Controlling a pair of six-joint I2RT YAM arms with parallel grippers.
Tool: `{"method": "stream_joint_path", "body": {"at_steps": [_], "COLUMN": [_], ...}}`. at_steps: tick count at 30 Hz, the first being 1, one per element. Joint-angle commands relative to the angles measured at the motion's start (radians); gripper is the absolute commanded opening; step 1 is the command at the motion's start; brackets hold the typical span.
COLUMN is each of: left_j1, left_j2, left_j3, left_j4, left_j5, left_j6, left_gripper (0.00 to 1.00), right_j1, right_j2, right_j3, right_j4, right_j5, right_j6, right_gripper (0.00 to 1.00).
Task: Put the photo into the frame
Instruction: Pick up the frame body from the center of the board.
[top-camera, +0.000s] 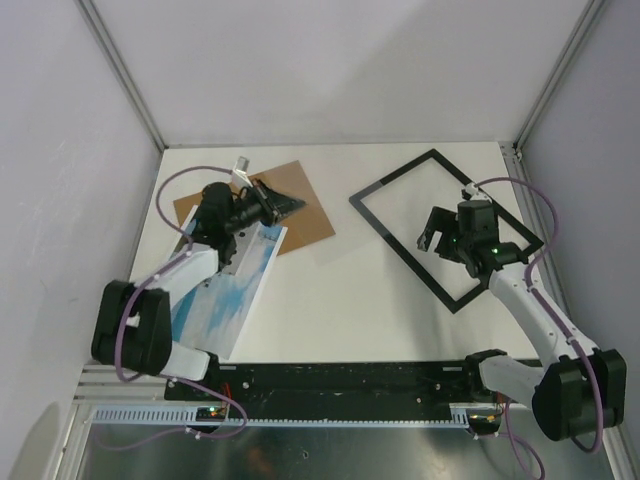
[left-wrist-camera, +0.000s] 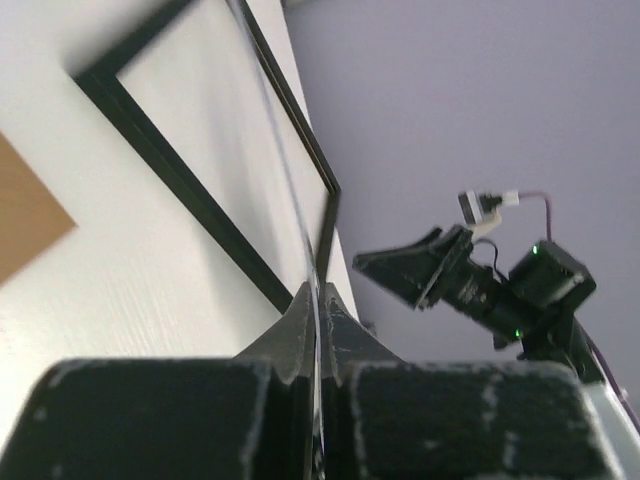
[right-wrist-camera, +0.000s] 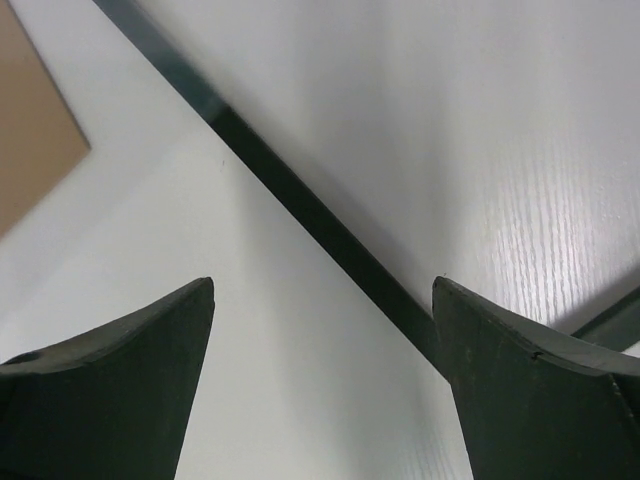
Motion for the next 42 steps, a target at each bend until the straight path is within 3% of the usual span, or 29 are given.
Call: {"method": "stream_joint_path", "body": {"at_steps": [1,6,11,23,29,35,42], "left_j1": [0.053,0.111,0.165,0.232,0.242,0.242,0.242], "left_j2": [-0.148,-0.245,-0.286,-0.291,-0.285,-0.275,-0.26], "left_j3": [0.101,0.153,0.193,0.228,0.236,0.242,0.258], "left_j4": [-0.32,-0.502,-0.581,-0.596,-0.595,-0.596,-0.599], "left_j5": [-0.238,-0.453,-0.539,-0.518,-0.515,-0.517,-0.508], "left_j6": [0.182,0.204,0.201,0.21,0.215,0.216,0.224], "left_gripper": [0.0,0.0,0.0,0.0,0.0,0.0,0.0], "right_j1": [0.036,0.09,0.121,0.248,0.298,0.328,0.376], "right_j2": [0.071,0.217,0.352,0.555,0.578,0.616,0.67], "right_j3": [0.039,0.039,0.039,0.081,0.11,0.18,0.231], "right_j4": [0.117,0.208,0.276,0.278,0.257,0.209,0.156], "right_j5": [0.041,0.02,0.015,0.102,0.097,0.078,0.123], "right_j6": [-0.076,-0.182,-0.236,-0.275,-0.253,-0.155,-0.124], "right_gripper": [0.94,0.94,0.93,0.83,0.7,0.49,0.52]}}
